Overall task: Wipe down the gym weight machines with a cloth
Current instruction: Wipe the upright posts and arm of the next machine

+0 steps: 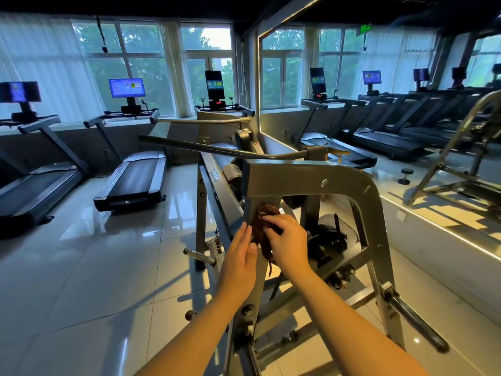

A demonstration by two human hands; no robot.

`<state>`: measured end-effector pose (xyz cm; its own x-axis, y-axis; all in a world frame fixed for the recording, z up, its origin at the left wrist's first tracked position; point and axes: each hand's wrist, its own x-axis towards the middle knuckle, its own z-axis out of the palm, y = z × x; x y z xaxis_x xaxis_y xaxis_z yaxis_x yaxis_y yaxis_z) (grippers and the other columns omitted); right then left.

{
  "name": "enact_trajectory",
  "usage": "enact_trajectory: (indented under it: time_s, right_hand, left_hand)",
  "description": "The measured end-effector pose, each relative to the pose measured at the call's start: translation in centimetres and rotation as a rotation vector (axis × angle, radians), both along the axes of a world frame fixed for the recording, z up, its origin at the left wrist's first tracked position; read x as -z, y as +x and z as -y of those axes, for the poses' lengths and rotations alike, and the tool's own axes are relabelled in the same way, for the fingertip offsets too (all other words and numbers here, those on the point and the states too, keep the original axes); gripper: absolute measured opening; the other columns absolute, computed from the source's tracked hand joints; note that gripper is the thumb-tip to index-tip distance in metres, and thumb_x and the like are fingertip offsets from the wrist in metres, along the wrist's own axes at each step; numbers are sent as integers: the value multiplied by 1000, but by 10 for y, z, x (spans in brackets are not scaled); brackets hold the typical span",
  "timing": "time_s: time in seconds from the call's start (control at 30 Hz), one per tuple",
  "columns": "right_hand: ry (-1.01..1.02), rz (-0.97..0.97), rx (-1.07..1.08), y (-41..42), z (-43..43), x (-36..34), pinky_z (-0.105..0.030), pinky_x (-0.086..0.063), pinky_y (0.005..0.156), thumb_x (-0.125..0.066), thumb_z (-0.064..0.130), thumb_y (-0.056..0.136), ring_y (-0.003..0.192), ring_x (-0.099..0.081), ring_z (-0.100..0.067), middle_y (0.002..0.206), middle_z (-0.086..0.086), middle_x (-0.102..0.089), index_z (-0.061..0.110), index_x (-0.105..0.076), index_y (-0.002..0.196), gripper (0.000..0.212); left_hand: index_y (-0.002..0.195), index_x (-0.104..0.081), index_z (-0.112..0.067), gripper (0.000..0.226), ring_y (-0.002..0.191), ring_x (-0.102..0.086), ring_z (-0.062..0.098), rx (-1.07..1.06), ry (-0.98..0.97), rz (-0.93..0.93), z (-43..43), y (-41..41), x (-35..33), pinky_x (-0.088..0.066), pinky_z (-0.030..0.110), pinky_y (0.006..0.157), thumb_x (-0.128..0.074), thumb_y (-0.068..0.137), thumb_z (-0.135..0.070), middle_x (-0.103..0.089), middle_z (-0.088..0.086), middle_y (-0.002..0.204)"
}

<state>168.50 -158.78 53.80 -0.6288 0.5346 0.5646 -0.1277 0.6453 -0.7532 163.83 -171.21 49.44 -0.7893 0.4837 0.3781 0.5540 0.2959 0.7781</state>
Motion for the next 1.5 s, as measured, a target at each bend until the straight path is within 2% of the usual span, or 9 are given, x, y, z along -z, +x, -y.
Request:
enact_trajectory:
  time_s: [0.1,0.4,0.57,0.67,0.77,0.93,1.23,1.37,1.5]
  right_hand:
    - [-91,-105,97,-3,-4,-12,-31,-47,105,-68,6,93,115,-60,-12,117,7,-66,18,-74,115,27]
    - [64,75,73,-10,7,18,-31,-48,102,-71,9,89,111,-58,-9,113,8,-70,22,-76,108,24]
    - [-51,-56,125,-6,4,7,-8,-36,95,-69,6,91,105,-50,3,108,15,-61,17,-74,111,24]
    - [88,-22,73,-13,10,30,-14,-32,101,-69,10,91,112,-51,-5,114,11,-66,19,-74,112,23]
    - [188,-27,22,-14,1,43,-15,-31,101,-69,13,92,115,-51,-14,116,3,-67,18,-74,116,25]
    - [-48,-51,58,-10,-29,62,-43,-49,102,-69,8,91,112,-59,-15,112,8,-66,21,-74,111,24]
    - [153,-5,-19,-16,-10,45,-32,-43,103,-67,11,92,116,-54,-17,117,3,-65,17,-73,115,25]
    - [-107,67,48,-4,-14,66,-27,-47,102,-66,5,93,113,-58,-11,114,8,-61,23,-70,111,25]
    - [-122,50,173,2,7,78,-41,-48,104,-66,10,94,112,-56,-11,114,10,-60,24,-70,114,25]
  left_hand:
    - [155,-20,-44,49,145,-11,-6,12,-10,6,4,-2,14,-20,22,115,-29,107,-42,-12,-24,164]
    - [151,-13,-49,48,142,-10,-11,14,-12,-11,4,-5,27,-14,5,104,-26,105,-47,-10,-29,161]
    - [157,-26,-38,55,146,-18,-4,-1,24,-31,2,-9,28,-22,13,110,-25,103,-50,-18,-19,163]
    - [157,-28,-35,58,144,-24,-1,-44,63,-44,-4,-6,31,-24,8,105,-25,102,-52,-23,-15,160]
    - [154,-25,-43,53,136,-21,-17,-84,84,-40,-9,-2,35,-26,-2,98,-26,101,-52,-22,-21,156]
    - [150,-22,-51,48,139,-20,-11,-130,82,-31,-11,-2,44,-24,6,104,-27,102,-49,-20,-25,155]
    - [151,-19,-49,47,148,-10,-6,-120,85,32,-11,10,65,-23,25,118,-30,105,-42,-12,-31,157]
    - [141,-7,-62,51,143,-5,-16,-33,20,-2,4,2,73,-17,9,109,-34,108,-35,-7,-35,152]
    - [145,-10,-55,49,132,1,-31,65,-36,-2,19,-7,78,-14,-2,100,-35,109,-34,-6,-41,148]
